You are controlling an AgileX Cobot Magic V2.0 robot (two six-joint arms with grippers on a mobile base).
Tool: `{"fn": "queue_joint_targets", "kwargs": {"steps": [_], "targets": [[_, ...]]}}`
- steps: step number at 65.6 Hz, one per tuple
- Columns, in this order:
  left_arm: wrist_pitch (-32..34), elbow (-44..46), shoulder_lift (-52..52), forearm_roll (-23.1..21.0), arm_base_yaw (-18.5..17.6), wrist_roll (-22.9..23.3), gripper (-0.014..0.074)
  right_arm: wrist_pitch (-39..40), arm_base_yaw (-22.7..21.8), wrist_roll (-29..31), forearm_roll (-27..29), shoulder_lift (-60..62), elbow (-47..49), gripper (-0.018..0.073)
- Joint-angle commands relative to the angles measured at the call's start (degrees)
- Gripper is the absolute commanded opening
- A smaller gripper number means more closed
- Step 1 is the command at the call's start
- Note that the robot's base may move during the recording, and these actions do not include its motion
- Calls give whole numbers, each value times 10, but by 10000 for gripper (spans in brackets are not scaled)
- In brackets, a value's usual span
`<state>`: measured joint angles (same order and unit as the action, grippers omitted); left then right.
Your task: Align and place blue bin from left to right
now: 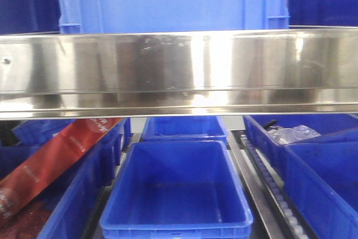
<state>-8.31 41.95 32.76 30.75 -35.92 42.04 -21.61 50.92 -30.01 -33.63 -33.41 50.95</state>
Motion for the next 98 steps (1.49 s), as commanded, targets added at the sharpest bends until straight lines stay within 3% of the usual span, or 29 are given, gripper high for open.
{"fn": "queue_joint_targets", "kwargs": {"steps": [1, 54, 65, 68, 74, 79, 86, 98], "targets": [[7, -1, -2, 3, -4, -1, -111, 11, 1, 2, -5, 3, -2, -78], [7, -1, -2, 3, -4, -1, -111, 10, 1, 2, -5, 5, -3, -78], [7, -1, -2, 3, -4, -1, -111, 58, -4, 14, 11, 5, -24, -78], [7, -1, -2, 3, -4, -1, -111, 60, -17, 61, 35, 5, -34, -78], [6, -1, -2, 3, -4, -1, -111, 81, -67, 200, 139, 7, -60, -78], [6, -1, -2, 3, -4, -1, -111, 131, -114, 260, 181, 12, -86, -78], [6, -1, -2, 3, -4, -1, -111, 191, -194, 306, 231, 29, -123, -78], [6, -1, -2, 3, -4, -1, -111, 175, -318, 330, 280, 71, -178, -78]]}}
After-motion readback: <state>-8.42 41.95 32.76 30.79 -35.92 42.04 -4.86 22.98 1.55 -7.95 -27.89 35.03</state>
